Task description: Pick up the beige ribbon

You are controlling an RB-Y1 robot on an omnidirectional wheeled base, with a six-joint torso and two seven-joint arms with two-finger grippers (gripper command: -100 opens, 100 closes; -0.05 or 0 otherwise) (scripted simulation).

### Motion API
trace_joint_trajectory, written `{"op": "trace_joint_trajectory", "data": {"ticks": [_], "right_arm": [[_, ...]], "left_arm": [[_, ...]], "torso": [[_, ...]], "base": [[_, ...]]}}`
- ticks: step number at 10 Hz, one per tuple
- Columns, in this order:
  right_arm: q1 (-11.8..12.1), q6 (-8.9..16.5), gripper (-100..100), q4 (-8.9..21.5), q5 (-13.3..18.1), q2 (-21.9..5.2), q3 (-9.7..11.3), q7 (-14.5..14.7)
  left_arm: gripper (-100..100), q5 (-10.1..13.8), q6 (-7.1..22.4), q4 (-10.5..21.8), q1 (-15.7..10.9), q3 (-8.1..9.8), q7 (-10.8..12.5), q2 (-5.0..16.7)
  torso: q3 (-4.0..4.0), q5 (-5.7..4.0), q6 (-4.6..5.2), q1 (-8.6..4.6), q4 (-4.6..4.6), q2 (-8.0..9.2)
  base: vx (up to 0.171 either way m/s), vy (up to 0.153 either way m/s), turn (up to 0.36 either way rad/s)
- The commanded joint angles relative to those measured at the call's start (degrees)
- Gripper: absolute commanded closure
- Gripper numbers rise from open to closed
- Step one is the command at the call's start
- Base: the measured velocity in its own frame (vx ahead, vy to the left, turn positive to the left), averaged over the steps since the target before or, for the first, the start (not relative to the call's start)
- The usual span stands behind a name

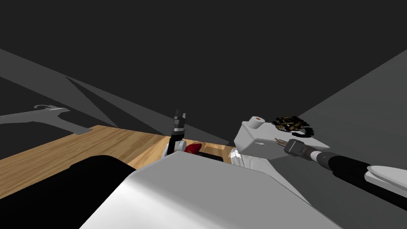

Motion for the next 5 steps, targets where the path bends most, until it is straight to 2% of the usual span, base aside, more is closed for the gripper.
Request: {"op": "trace_joint_trajectory", "data": {"ticks": [1,2,3,4,5], "right_arm": [[2.2,0.5,100,-2.4,0.3,0.0,-1.0,-0.1],[4.0,1.2,100,-4.1,0.8,-0.3,-3.1,-0.5],[5.3,1.2,100,-5.6,0.8,-0.3,-3.1,-0.5],[3.8,1.2,100,-4.4,0.9,-0.2,-2.3,-0.5],[3.9,1.2,0,-4.5,0.9,-0.2,-2.3,-0.5]], "left_arm": [[0,0.0,0.0,0.0,0.0,0.0,0.0,0.0],[0,0.0,0.0,0.0,0.0,0.0,0.0,0.0],[0,0.0,0.0,0.0,0.0,0.0,0.0,0.0],[0,0.0,0.0,0.0,0.0,0.0,0.0,0.0],[0,0.0,0.0,0.0,0.0,-0.01,0.0,0.0]], "torso": [[0.0,0.0,0.0,0.0,0.0,0.0],[0.01,-0.04,-0.07,-0.01,-0.01,0.03],[0.0,0.0,-0.03,-0.02,0.01,0.0],[-0.01,-0.05,-0.08,-0.03,-0.02,0.01],[0.05,-0.04,-0.1,-0.04,0.01,0.11]], "base": [[0.059,-0.004,-0.077],[0.071,-0.007,-0.102],[0.065,-0.008,-0.077],[0.017,-0.003,-0.003],[0.0,0.0,0.0]]}}
